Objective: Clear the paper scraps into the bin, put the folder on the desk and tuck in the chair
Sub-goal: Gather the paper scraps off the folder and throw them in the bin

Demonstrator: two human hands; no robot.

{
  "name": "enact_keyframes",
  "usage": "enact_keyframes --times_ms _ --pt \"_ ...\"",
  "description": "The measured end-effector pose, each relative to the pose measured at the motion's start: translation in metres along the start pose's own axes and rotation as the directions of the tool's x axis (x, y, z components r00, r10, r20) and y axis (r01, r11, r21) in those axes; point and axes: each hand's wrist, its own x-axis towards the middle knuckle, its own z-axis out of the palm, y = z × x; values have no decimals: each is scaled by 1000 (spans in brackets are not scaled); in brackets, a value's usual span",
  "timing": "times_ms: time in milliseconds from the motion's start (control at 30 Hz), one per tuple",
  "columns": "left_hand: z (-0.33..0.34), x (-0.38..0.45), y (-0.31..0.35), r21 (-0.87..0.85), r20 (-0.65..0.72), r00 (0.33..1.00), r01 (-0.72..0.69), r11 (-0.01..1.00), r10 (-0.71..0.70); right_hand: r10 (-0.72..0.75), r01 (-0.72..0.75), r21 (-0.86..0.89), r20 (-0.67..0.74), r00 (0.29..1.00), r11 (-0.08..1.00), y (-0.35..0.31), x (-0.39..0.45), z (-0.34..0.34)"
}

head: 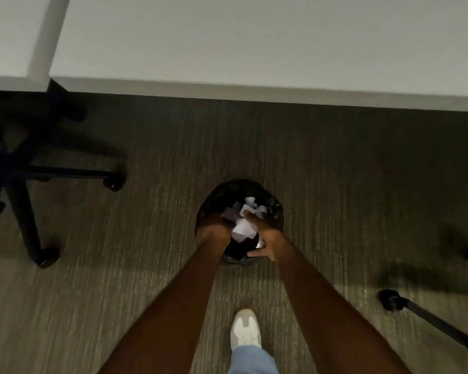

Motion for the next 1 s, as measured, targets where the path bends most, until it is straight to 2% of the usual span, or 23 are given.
enact_keyframes --times_ms 67,200,300,367,400,467,533,600,667,767,1000 --pt "-3 -7 3 14 15 1000 22 1000 -22 5 -5 -29 23 1000 1000 5 -4 -1" --pt "-14 -25 13 3 15 1000 -19 1000 19 -24 24 -5 -42 999 1000 8 -18 -10" --pt "-27 -48 28 -2 -10 998 -61 998 61 -163 162 -23 -83 983 987 11 -41 -31" --pt "-34 -68 43 -93 -46 989 -142 985 139 -381 362 -182 -81 921 914 14 -60 -53" --pt "-35 -79 55 -121 -64 980 -196 973 189 -479 441 -317 -53 876 840 16 -74 -69" --pt "-33 -102 80 -92 -74 950 -310 946 304 -581 473 -595 13 814 650 18 -101 -106" --pt "-28 -121 104 25 -49 902 -429 903 430 -641 455 -737 39 767 499 20 -124 -143" --pt "-18 -145 138 127 -8 844 -531 838 536 -695 431 -780 -6 719 454 21 -154 -190" --pt "-7 -169 175 159 28 801 -594 789 598 -750 407 -808 -65 658 426 25 -181 -235" --pt "19 -211 240 194 95 711 -699 688 696 -801 348 -846 -143 581 403 40 -225 -311" --pt "111 -319 387 238 264 455 -885 400 850 -833 278 -827 -347 430 488 95 -330 -510"
